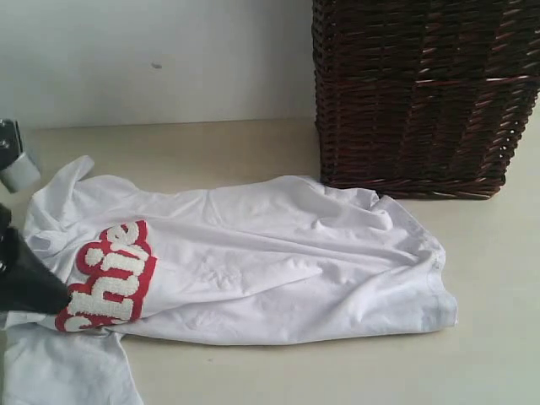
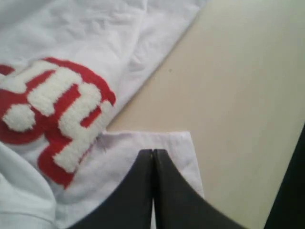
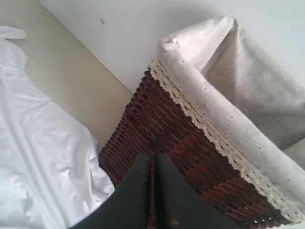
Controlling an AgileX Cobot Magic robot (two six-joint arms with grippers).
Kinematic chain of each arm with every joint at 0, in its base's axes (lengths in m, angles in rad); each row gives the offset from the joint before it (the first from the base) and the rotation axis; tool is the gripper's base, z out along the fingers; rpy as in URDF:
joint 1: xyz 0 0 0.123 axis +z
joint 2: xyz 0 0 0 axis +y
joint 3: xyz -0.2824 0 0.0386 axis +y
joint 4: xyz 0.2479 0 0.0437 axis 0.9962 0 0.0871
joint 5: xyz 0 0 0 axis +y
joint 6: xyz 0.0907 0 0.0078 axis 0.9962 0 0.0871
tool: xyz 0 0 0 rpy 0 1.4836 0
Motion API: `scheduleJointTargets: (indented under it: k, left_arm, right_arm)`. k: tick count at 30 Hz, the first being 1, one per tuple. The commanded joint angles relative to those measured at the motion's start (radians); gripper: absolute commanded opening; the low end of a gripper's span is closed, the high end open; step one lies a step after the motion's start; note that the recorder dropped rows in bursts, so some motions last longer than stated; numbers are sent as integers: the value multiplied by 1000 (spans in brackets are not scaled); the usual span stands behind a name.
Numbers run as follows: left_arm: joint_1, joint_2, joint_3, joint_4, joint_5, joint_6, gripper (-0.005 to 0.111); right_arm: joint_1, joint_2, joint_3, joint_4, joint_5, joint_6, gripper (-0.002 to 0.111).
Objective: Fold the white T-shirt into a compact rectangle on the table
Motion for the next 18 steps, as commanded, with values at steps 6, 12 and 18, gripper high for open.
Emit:
scheduleJointTargets:
  k: [6, 12, 18]
  left_arm:
    - [-6, -19, 206, 39, -63, -5, 0]
    - [-6, 15, 227, 54, -260, 125, 0]
    - [-6, 144, 227, 56, -197, 291, 0]
  right_arm:
    - [-3, 66, 1, -30, -12, -15, 4]
    - [-3, 118, 1, -18, -31, -11, 4]
    - [-3, 118, 1, 27, -56, -11, 4]
